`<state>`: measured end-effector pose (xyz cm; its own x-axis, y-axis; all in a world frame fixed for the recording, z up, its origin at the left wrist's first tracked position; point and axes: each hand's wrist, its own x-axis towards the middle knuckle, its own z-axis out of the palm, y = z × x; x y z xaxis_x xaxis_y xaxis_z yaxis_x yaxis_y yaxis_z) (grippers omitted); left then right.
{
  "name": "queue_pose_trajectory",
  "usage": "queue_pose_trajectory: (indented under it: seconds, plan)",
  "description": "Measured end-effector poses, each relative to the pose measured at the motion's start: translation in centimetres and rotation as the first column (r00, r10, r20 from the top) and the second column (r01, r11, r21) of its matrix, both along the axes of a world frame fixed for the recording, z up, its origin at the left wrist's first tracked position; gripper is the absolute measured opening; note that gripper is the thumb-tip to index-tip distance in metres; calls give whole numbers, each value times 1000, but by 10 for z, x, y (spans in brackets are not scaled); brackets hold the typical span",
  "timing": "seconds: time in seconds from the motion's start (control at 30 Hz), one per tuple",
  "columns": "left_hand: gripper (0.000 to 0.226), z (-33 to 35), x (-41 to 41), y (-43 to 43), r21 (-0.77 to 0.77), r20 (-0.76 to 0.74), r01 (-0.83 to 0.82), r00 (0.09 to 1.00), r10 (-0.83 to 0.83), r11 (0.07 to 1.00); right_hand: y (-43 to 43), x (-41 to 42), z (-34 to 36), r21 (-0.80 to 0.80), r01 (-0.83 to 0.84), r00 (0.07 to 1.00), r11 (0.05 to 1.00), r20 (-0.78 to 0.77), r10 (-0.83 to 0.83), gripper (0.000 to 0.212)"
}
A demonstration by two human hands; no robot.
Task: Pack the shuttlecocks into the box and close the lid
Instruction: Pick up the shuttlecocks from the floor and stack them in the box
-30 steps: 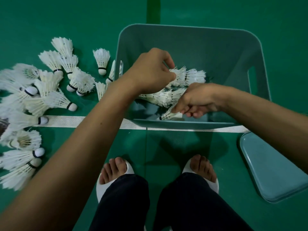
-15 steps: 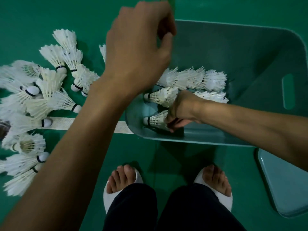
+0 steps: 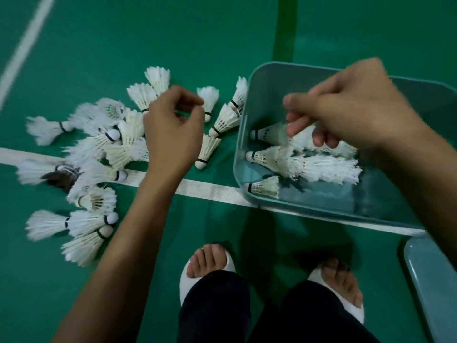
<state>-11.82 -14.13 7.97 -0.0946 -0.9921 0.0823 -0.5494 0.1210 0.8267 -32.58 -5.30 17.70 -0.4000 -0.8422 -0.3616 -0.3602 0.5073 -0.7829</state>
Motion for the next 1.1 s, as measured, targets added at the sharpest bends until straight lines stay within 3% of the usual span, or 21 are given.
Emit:
queue_pose_trajectory:
  seconds: [0.07,0.13,0.2,0.27,0.37,0.5,0.6,0.67,0.77,0.9,1.0,1.1]
  plan:
    - [10,-21,27,15,100,35,-131,991,128,986,6,38,10,-186,-27,1000,982,-3,27,31]
    - [13,-46,53,31,171,116,-255,964,238,952,12,86,-2,-290,-143,984,946,-147,103,38]
    - [14,-70,74,44,212,192,-331,937,293,920,15,131,-29,-235,-293,930,927,-296,219,37]
    - [20,-84,86,48,210,276,-351,917,288,913,17,161,-63,-42,-441,844,897,-360,398,25]
    - [39,-90,88,38,71,433,-269,876,214,960,14,173,-109,156,-509,788,846,-310,531,9]
    - [51,-83,76,-11,-9,592,-28,805,28,1000,-7,161,-141,156,-385,816,910,-403,414,25]
    - [60,-88,61,-45,65,717,140,683,-144,988,-22,160,-155,217,-389,743,895,-500,445,36]
    - [53,-95,52,-58,101,704,192,680,-207,976,-29,163,-164,299,-420,677,857,-526,515,43]
    - [34,-103,50,-67,101,607,228,757,-242,968,-34,160,-167,245,-404,650,881,-601,465,41]
    - [33,-106,58,-57,167,544,333,754,-368,928,-26,166,-161,169,-372,692,913,-605,394,40]
    - [36,-98,61,-48,140,557,313,760,-336,939,-19,178,-159,191,-357,764,915,-503,403,41]
    - [41,-86,65,-37,116,499,208,833,-238,971,-11,181,-153,169,-342,822,925,-423,381,39]
